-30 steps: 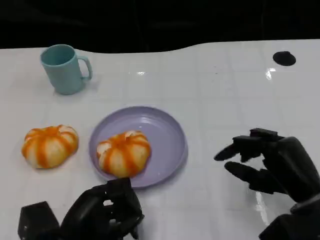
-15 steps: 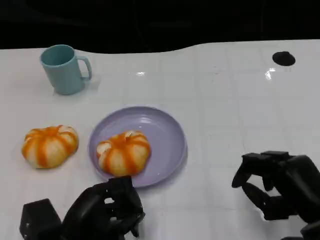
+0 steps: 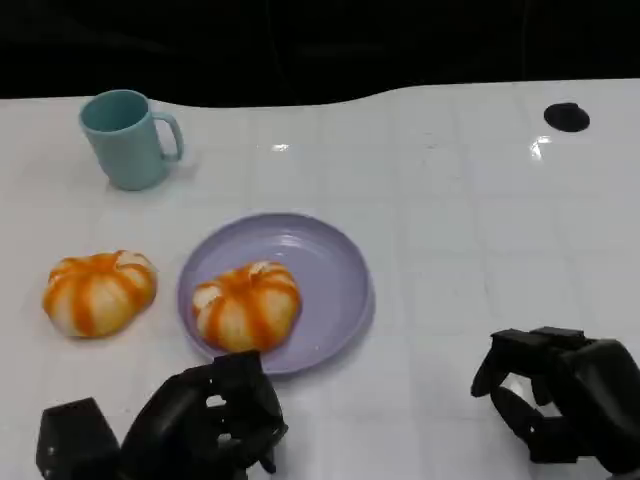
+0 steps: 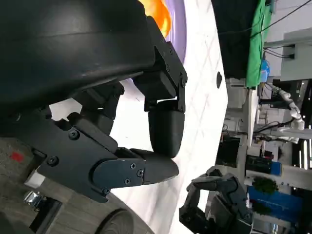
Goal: Grasp the bread from the table and place it into the plate.
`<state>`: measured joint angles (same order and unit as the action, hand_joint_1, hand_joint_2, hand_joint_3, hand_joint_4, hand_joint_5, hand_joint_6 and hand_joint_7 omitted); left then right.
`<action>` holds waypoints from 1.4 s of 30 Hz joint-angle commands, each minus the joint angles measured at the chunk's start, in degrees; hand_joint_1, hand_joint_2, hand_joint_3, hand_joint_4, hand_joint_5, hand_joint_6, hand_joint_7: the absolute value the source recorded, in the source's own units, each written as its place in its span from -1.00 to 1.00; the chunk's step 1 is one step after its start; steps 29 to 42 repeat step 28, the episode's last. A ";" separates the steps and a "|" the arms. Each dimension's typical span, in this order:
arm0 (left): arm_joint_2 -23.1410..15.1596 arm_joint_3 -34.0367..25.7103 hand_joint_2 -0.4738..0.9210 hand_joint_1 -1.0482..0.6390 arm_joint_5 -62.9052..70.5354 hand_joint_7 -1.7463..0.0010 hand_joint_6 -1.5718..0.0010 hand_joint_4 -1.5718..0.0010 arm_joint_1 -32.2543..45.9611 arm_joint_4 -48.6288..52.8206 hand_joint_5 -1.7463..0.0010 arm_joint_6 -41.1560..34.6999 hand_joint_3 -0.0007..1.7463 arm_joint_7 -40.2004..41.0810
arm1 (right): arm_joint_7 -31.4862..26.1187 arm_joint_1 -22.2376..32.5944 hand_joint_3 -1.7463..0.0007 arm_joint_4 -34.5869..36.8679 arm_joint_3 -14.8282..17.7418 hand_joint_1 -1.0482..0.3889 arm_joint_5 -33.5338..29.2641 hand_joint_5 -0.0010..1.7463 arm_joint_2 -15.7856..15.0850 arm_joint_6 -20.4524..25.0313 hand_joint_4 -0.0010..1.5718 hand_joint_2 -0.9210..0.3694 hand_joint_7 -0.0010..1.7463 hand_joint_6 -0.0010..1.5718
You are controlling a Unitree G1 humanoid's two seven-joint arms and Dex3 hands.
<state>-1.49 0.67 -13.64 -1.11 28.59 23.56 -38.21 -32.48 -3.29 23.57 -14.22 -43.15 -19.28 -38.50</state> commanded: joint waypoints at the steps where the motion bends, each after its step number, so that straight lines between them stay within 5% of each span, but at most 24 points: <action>1: -1.09 -0.56 0.61 -0.39 -0.70 -0.59 0.01 -0.01 0.19 0.08 -1.00 0.26 -0.24 -0.66 | -2.40 -1.67 -0.37 2.46 -0.28 0.16 -0.12 1.00 -0.85 -1.72 0.14 -0.17 0.67 0.00; 42: -1.21 -1.21 0.63 -0.35 -1.04 -0.60 0.02 -0.01 0.19 0.03 -1.00 -0.57 -0.27 -1.18 | -4.77 -3.23 -0.35 4.96 -1.81 0.17 -0.48 1.00 -0.97 -2.64 0.16 -0.16 0.57 0.09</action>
